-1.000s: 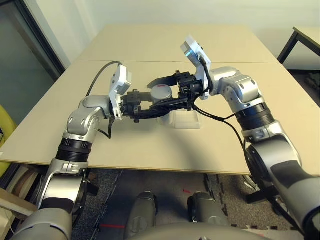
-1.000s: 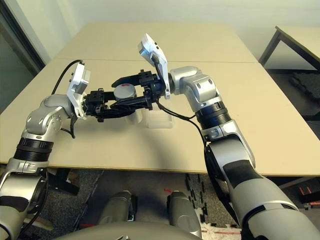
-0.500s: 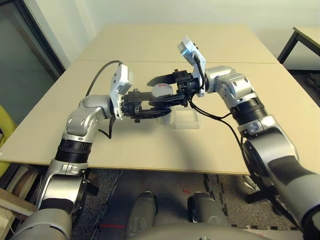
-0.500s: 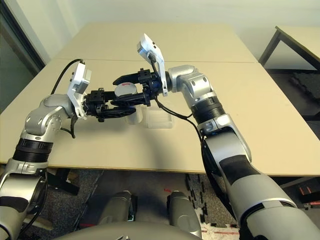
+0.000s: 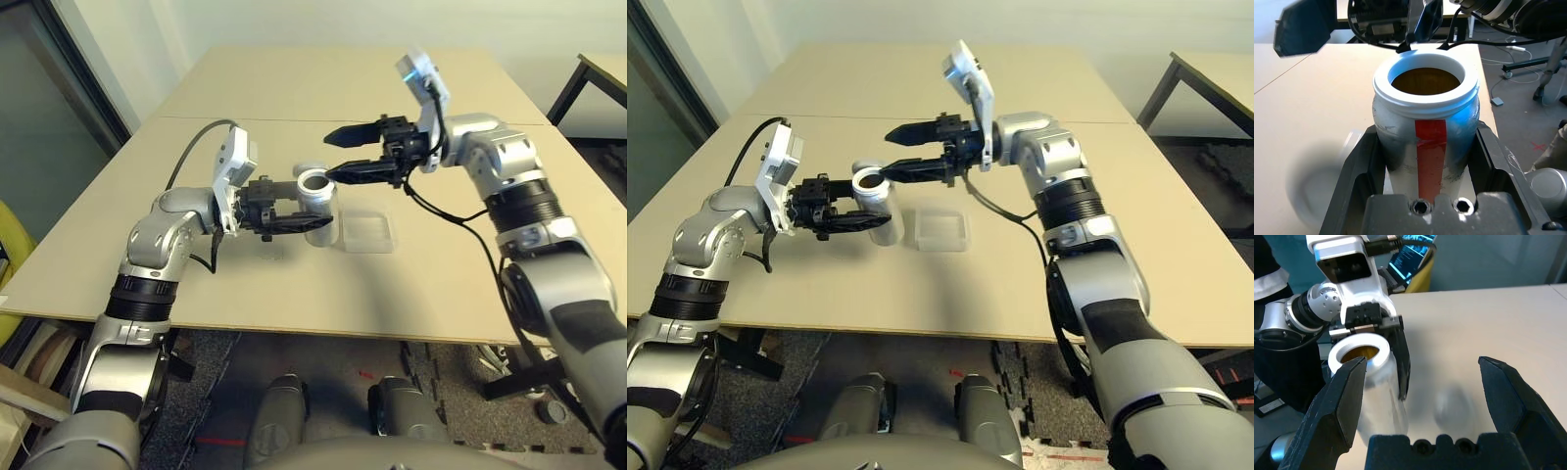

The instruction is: Pour the medicine from the bottle into the box.

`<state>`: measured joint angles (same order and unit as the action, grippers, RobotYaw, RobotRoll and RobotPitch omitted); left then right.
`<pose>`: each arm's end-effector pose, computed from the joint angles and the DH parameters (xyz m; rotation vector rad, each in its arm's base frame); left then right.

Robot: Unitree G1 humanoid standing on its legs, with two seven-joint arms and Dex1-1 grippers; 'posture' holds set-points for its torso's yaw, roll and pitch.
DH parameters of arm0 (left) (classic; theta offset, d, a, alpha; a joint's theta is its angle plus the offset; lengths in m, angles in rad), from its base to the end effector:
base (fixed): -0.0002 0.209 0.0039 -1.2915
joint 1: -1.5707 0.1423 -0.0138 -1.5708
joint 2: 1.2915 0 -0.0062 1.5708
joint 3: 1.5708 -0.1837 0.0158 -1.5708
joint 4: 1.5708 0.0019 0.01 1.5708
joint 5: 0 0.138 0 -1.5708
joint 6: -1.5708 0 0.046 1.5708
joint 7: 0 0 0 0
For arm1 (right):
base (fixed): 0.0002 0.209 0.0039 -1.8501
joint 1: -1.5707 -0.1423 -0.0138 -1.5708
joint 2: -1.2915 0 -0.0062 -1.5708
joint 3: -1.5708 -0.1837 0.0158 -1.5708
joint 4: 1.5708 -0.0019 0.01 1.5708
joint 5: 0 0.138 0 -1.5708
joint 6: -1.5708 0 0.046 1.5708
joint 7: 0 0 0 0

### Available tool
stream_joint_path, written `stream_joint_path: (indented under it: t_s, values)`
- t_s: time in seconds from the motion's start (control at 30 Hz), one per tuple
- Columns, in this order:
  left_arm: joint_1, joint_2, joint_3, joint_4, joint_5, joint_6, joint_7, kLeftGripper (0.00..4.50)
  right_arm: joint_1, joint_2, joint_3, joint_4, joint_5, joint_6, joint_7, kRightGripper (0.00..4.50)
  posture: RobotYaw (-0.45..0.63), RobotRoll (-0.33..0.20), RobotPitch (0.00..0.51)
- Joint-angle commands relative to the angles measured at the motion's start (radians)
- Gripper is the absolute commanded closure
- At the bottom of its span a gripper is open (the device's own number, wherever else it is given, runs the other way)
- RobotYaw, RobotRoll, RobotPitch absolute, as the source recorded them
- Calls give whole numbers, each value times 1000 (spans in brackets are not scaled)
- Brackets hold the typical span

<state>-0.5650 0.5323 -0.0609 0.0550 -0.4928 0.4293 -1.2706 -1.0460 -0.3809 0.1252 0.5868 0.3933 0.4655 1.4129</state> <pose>0.2904 0.2031 0.1723 0.1024 0.0208 -1.4225 0.3555 -0.1584 0.2193 -0.0411 0.0967 1.5551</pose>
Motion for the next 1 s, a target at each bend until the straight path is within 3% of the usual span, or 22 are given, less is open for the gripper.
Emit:
stream_joint_path:
  t_s: [0.03, 0.63, 1.0]
  values:
    - [4, 3, -5, -9, -3, -6, -4, 1959, 21, -29, -19, -39, 7, 26, 10, 0, 38, 0, 0]
    - [5, 7, 12, 17, 4, -26, 11, 1959, 61, -56, -32, -62, -5, 40, -15, 0, 34, 0, 0]
    - [14, 11, 31, 47, 9, -50, 29, 1959, 117, -148, -59, -14, -39, -6, -52, 0, 32, 0, 0]
